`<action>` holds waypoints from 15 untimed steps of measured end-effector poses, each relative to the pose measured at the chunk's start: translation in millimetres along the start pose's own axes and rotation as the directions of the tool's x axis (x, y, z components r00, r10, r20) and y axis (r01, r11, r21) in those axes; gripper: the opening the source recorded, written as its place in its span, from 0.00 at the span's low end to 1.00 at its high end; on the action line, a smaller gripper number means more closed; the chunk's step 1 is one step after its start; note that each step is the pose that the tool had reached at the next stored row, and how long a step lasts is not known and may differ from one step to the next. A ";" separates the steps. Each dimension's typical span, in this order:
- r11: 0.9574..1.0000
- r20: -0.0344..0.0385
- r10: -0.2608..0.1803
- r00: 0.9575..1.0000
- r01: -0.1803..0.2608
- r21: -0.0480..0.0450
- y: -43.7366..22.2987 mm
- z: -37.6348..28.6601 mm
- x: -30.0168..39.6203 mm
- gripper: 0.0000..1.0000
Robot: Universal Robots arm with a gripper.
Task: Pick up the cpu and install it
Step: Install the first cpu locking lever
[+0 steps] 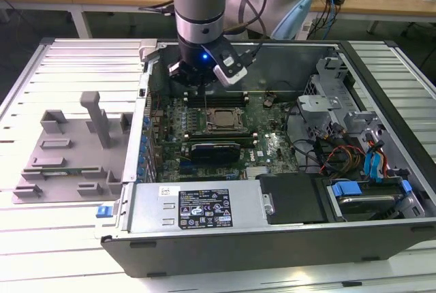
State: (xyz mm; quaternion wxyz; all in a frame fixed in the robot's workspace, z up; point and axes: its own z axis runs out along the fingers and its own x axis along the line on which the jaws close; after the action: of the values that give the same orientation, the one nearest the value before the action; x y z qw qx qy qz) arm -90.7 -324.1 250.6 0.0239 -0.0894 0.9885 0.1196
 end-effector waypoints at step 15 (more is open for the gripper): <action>0.999 0.008 0.043 0.999 -0.043 0.002 -5.2 5.7 -19.4 0.11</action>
State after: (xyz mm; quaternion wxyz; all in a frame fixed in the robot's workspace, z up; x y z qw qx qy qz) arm -70.5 -324.3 245.2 0.0256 -0.0675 0.9903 0.1191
